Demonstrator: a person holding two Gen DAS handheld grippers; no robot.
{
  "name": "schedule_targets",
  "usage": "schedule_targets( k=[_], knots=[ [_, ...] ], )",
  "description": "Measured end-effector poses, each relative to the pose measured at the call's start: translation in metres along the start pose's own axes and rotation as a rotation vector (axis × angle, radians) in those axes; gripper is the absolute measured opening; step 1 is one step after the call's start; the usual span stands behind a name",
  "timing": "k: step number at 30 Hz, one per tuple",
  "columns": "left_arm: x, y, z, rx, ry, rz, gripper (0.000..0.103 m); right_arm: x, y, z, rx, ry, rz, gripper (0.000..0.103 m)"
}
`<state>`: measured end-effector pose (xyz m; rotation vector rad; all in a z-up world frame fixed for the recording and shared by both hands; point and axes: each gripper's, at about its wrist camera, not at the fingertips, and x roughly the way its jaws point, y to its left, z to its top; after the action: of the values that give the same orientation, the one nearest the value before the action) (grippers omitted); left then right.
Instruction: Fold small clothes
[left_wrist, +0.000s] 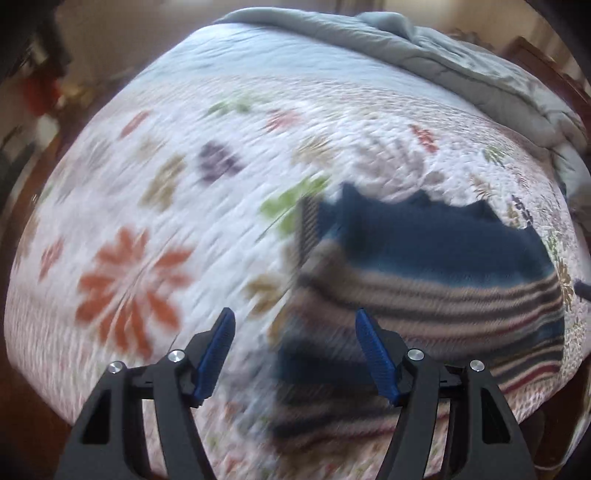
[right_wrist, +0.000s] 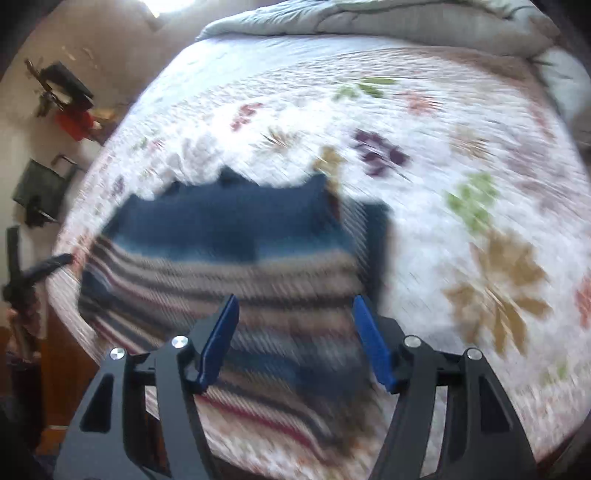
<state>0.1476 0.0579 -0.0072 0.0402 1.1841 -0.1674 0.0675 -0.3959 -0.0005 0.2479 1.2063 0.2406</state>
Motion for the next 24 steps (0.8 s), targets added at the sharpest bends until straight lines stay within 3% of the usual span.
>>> schedule_targets(
  k=[3,8,10,11,12,13,16,18,24],
  knots=[
    [0.039,-0.024,0.043,0.037,0.041,-0.01,0.068,0.029,0.003,0.037,0.019,0.017,0.013,0.065],
    [0.087,-0.045,0.069,0.08,0.11,-0.041,0.068,0.076,-0.005,0.077,0.021,0.084,0.015,0.065],
    [0.099,-0.046,0.07,0.088,0.139,-0.074,0.068,0.086,-0.008,0.078,0.019,0.109,0.012,0.057],
    [0.104,-0.046,0.072,0.088,0.146,-0.072,0.066,0.089,-0.01,0.078,0.019,0.111,0.016,0.043],
    [0.11,-0.045,0.071,0.08,0.154,-0.063,0.057,0.089,-0.012,0.078,0.016,0.108,0.031,0.027],
    [0.112,-0.043,0.07,0.071,0.162,-0.067,0.047,0.09,-0.014,0.076,0.015,0.106,0.047,0.02],
    [0.119,-0.035,0.072,0.013,0.167,-0.059,0.031,0.083,-0.02,0.074,0.033,0.086,0.089,0.017],
    [0.118,-0.031,0.073,-0.023,0.164,-0.058,0.027,0.08,-0.024,0.075,0.042,0.065,0.07,0.015],
    [0.126,-0.044,0.065,0.023,0.136,0.039,0.027,0.1,-0.035,0.072,0.1,0.076,-0.003,0.011]
  ],
)
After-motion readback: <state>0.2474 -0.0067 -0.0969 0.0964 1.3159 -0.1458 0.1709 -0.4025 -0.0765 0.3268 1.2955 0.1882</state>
